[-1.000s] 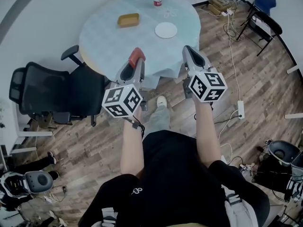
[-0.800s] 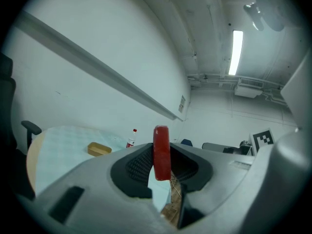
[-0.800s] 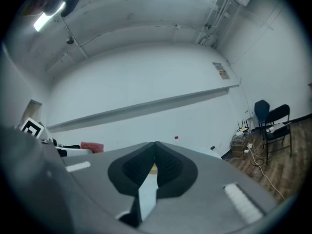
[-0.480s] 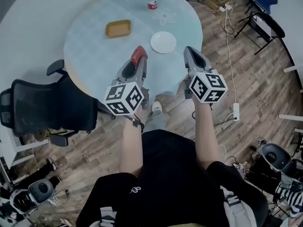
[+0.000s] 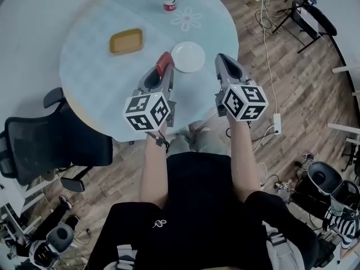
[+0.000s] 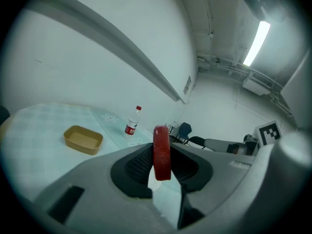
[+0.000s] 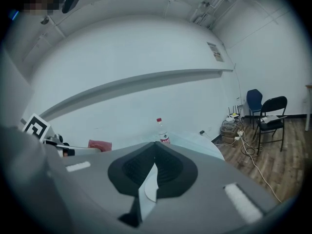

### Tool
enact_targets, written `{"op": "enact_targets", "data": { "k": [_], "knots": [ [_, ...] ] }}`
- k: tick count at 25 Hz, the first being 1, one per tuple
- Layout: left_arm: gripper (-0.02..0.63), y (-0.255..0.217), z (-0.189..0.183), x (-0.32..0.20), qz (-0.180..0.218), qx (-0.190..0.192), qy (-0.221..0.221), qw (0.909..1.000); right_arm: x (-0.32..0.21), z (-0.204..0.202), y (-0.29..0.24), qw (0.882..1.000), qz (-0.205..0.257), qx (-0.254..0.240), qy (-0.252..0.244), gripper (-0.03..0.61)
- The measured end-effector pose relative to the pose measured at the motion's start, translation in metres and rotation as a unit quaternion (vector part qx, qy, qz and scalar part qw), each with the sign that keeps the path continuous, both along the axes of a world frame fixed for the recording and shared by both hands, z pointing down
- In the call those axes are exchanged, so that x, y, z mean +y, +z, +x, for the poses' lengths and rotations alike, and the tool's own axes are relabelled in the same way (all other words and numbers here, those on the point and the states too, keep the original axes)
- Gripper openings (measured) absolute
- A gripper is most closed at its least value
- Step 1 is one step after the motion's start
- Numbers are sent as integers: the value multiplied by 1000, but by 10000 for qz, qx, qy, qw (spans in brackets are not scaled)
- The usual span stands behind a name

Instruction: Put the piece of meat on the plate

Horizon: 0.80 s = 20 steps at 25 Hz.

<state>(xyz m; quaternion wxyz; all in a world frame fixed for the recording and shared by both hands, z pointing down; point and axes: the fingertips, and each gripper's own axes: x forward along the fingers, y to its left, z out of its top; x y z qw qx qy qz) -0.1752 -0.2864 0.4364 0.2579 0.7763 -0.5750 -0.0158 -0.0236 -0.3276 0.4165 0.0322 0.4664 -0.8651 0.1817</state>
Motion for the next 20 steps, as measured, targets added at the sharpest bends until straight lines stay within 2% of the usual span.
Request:
{"op": "enact_targets", "data": {
  "k": [7, 13, 20],
  "knots": [
    [83, 63, 22, -29, -820, 36, 259, 9963, -21, 28, 40, 9986, -468, 140, 221, 9],
    [83, 112, 25, -62, -1440, 148, 493, 9882, -32, 35, 45, 9981, -513, 279, 200, 9],
    [84, 172, 42, -109, -2284, -17, 1230, 9658, -35, 59, 67, 9951, -736, 539, 395, 9]
  ]
}}
